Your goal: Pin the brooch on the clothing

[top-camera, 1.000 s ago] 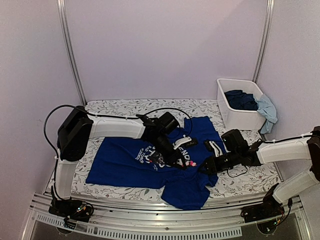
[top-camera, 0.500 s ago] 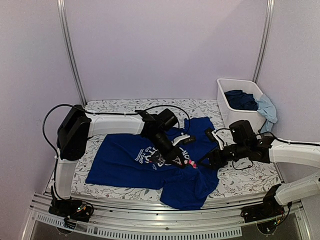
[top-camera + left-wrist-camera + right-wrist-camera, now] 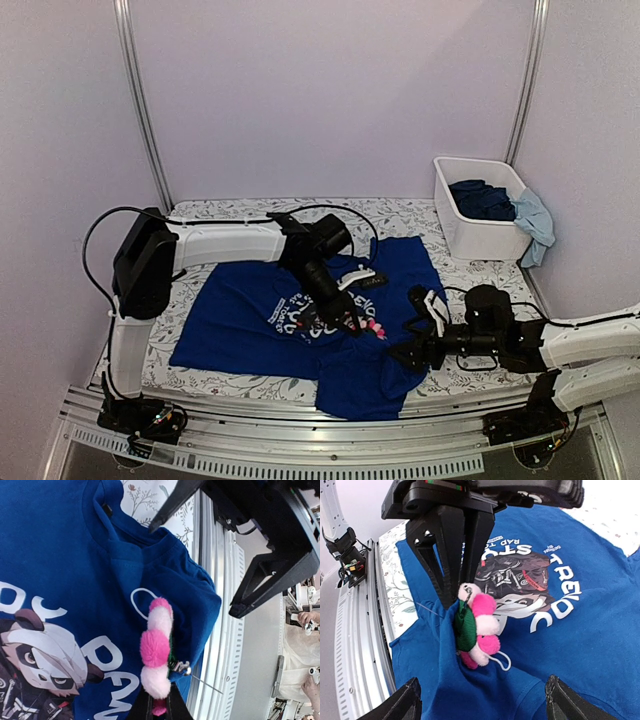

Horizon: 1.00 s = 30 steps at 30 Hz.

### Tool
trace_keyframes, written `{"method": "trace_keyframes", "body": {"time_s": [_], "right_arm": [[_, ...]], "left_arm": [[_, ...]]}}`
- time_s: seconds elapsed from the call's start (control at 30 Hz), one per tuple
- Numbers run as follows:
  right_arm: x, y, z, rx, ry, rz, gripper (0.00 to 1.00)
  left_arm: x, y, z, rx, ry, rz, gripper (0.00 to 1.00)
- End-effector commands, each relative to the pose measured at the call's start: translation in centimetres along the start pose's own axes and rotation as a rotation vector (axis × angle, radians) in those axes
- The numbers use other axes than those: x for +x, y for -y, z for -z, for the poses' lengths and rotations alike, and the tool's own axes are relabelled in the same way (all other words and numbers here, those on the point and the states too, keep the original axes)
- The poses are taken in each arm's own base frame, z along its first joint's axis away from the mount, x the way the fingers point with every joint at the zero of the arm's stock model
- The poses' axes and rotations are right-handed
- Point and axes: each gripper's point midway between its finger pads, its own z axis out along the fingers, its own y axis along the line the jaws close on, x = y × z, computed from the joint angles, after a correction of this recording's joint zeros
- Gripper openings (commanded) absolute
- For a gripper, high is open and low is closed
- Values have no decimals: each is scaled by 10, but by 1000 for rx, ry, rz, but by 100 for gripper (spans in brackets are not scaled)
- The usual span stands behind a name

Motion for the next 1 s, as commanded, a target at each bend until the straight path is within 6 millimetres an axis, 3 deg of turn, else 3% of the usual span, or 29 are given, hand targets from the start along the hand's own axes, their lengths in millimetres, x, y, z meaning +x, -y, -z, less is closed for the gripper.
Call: {"method": "trace_keyframes", "body": {"time_s": [0.0,0.2,0.23,0.27,0.43,0.6,0.73,0.97], "right_arm": [[-38,3,-5,37,184,106,84],[-33,-10,-25,-27,163,160,85],[-32,-12,-28,-35,160,167,95],[-33,-14,-29,-41,164,173,98],[-44,-16,-36,-43,210,181,98],[-42,-12,-53,-36,194,150,84],[-41,-10,-53,-36,218,111,66],[-33,-10,-56,-38,190,96,65]], "left_arm": [[-11,14,21,-12,26,-62,0],[-11,12,19,-15,23,-54,0],[-11,12,19,-14,23,-53,0],[-11,13,19,-13,24,-54,0],[-12,12,16,-8,26,-47,0],[-13,12,16,-8,30,-49,0],[-12,11,16,-8,28,-48,0],[-13,11,15,-3,33,-44,0]]}}
